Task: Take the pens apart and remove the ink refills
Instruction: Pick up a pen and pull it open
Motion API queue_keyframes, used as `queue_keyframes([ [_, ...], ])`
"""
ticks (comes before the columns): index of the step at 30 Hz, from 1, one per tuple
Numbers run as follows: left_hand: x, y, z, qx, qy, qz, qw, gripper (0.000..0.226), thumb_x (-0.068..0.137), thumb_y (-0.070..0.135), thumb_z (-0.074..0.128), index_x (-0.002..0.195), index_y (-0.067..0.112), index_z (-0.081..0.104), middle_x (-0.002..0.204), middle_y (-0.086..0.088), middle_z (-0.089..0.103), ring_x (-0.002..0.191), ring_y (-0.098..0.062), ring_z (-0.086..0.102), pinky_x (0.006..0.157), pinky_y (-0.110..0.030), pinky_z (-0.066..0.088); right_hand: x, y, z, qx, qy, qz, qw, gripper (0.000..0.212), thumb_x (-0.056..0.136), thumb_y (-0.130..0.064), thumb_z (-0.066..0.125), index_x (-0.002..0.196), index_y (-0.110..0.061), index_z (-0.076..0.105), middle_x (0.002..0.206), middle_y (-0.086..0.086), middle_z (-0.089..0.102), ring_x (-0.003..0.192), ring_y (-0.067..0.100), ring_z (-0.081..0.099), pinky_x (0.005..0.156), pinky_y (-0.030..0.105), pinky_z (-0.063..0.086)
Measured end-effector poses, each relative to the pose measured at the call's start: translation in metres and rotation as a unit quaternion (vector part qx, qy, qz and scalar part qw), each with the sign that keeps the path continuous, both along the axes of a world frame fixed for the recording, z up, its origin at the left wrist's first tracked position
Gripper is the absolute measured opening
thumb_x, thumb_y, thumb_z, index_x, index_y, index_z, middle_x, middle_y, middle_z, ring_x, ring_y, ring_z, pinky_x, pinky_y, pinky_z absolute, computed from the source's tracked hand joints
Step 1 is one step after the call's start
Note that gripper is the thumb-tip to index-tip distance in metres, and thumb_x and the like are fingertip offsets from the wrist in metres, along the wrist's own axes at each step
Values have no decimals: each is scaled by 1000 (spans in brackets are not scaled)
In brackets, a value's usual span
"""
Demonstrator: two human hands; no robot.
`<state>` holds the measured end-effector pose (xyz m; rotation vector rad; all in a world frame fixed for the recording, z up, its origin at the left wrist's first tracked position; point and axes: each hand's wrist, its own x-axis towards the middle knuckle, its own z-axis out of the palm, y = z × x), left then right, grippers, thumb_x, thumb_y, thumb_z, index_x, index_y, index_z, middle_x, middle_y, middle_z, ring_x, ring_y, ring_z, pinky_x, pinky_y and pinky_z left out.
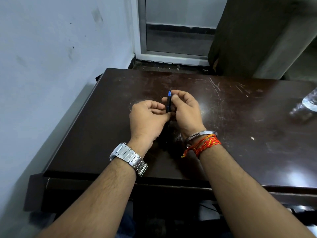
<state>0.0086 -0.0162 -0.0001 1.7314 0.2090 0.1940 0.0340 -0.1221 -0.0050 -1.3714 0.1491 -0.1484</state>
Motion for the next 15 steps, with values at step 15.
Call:
queue_keyframes([
  [15,-1,-1,1,12,-2,4,1000,27,60,14,94,74,20,72,70,1,75,68,-11,74,72,-40,64,3,-10,-5,-77,9,-23,997,13,87,-23,73,95,-20,64,76,0,65,63,12,60,61,29,51],
])
